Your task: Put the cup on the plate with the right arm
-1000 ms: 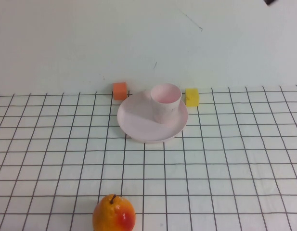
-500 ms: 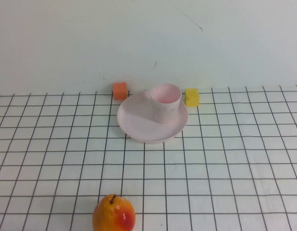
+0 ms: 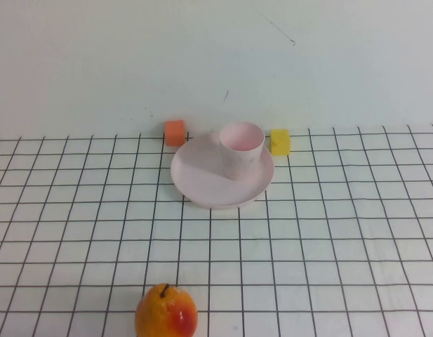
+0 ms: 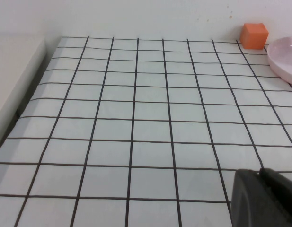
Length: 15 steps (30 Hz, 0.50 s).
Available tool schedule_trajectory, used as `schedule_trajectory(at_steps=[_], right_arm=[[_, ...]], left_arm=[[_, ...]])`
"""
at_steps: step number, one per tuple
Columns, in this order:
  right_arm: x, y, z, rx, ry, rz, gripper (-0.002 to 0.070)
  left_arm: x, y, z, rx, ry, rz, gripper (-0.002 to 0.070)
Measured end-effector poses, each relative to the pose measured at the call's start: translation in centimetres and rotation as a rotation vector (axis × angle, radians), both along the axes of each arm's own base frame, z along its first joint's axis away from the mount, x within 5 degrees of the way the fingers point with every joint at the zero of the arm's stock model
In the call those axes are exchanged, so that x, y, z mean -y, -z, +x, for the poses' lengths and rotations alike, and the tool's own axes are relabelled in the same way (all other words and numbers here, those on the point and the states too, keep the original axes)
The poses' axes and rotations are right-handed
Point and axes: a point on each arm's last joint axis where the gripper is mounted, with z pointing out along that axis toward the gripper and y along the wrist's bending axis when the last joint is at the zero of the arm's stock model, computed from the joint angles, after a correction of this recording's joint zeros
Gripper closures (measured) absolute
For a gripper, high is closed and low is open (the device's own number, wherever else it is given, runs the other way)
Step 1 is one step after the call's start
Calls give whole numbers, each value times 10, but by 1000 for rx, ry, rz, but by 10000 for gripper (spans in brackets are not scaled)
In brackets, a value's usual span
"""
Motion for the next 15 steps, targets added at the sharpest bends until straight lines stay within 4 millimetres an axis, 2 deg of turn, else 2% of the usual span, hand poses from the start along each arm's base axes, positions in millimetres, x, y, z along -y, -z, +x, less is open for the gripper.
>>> schedule_trajectory(at_steps=[5,12,15], right_arm=[[-1,2,-6,-56,-44,-7,676],[3,4,-4,35,-211,-153,676],[3,2,2,132,-244,-178,676]], left_arm=[[0,0,0,0,0,0,678],[0,0,0,0,0,0,678],[0,0,0,0,0,0,678]])
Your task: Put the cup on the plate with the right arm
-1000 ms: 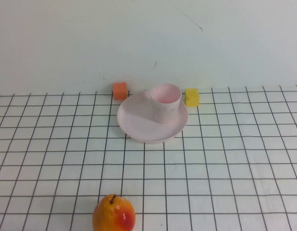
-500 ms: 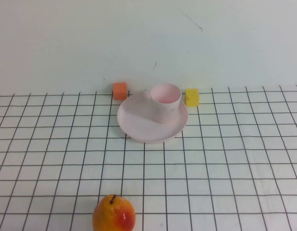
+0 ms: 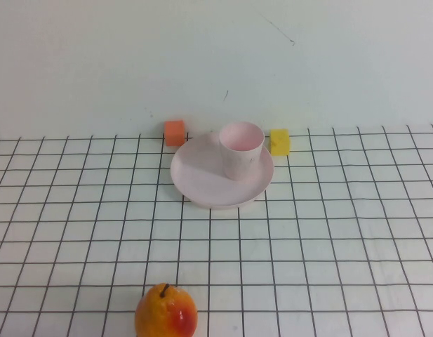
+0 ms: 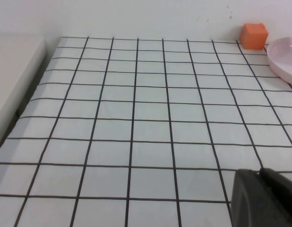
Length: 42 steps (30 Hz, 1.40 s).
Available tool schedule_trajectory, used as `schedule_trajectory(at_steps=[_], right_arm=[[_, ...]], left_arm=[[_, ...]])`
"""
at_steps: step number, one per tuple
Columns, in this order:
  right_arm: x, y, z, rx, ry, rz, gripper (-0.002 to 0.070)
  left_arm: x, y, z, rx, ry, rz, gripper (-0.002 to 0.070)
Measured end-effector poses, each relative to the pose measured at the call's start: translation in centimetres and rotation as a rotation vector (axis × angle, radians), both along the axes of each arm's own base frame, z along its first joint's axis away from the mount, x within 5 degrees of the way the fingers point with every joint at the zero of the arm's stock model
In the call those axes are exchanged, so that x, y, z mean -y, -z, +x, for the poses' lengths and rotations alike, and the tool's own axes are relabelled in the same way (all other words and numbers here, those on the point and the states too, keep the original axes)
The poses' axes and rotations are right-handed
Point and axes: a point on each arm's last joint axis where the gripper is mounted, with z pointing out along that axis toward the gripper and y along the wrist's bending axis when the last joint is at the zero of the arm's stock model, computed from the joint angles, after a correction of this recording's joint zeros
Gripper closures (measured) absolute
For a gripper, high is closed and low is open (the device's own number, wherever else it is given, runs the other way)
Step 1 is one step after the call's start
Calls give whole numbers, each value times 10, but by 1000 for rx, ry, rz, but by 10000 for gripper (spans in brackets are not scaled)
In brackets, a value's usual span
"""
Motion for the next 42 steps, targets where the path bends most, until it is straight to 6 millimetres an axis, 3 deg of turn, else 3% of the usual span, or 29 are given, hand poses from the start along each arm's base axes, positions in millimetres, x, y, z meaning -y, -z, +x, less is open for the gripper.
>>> schedule_trajectory(at_steps=[5,10,18,31,42], right_arm=[[5,6,6,258,96,170,676],[22,31,-7,465,238,270,676],[44,80,-32,535,431,220,676],[59,198,-53,589,644,144,676],[59,203,-54,577,647,133,677]], left_arm=[[0,0,0,0,0,0,678],[0,0,0,0,0,0,678],[0,0,0,0,0,0,678],[0,0,0,0,0,0,678],[0,0,0,0,0,0,678]])
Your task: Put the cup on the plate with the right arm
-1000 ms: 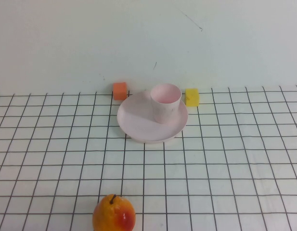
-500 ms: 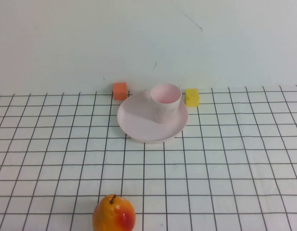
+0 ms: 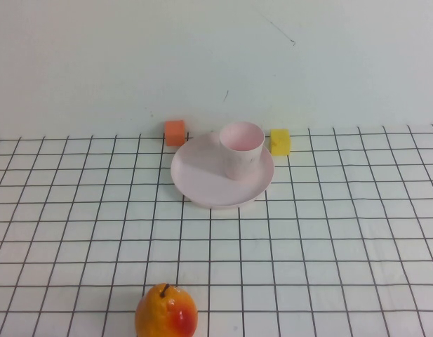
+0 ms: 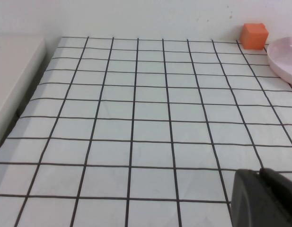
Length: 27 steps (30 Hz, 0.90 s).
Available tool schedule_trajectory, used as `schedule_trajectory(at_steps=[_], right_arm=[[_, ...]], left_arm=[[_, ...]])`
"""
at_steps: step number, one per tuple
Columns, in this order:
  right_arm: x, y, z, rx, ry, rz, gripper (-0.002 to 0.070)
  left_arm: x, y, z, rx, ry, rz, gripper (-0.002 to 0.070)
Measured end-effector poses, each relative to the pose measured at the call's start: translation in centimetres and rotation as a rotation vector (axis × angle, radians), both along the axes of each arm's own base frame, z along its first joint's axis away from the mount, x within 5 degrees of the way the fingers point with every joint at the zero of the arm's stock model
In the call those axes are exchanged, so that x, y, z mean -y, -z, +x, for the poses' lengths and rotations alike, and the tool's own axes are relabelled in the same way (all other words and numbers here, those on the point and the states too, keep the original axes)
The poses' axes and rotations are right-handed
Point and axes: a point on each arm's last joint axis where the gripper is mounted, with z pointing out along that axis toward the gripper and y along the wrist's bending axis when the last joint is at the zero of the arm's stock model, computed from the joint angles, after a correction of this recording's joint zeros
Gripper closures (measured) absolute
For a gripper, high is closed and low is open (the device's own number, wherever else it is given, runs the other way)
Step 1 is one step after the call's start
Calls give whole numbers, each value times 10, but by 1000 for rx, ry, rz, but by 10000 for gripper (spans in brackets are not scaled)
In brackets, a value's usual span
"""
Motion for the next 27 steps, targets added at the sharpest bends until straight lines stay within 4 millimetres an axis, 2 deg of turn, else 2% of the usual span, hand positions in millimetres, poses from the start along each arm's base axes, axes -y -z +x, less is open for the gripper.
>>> schedule_trajectory(at_steps=[27], right_arm=[[-1,0,0,5,0,25,678]], left_arm=[[0,0,0,0,0,0,678]])
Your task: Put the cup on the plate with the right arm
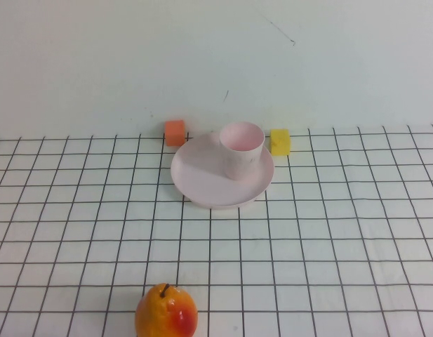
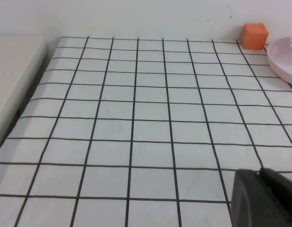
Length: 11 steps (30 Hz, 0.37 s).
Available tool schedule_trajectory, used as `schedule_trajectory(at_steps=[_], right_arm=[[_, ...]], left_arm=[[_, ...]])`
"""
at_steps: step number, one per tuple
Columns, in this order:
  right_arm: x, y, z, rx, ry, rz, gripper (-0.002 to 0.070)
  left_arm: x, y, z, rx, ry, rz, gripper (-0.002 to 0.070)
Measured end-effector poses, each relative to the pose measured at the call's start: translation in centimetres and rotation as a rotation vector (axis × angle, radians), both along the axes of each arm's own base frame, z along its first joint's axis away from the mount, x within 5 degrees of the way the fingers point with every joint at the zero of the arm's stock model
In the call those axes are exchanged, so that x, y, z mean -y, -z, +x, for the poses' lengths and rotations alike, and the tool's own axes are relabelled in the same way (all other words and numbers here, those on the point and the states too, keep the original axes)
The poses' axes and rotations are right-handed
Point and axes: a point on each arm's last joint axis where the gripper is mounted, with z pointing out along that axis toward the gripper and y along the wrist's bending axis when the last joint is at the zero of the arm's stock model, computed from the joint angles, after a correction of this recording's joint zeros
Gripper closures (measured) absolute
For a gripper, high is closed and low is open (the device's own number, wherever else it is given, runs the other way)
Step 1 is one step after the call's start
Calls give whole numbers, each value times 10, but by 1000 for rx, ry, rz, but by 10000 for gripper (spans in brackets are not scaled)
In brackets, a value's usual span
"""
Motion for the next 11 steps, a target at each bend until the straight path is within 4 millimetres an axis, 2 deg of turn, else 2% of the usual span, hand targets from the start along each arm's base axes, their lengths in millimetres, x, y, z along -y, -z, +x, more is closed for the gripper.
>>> schedule_trajectory(at_steps=[11], right_arm=[[0,0,0,0,6,2,678]], left_arm=[[0,0,0,0,0,0,678]])
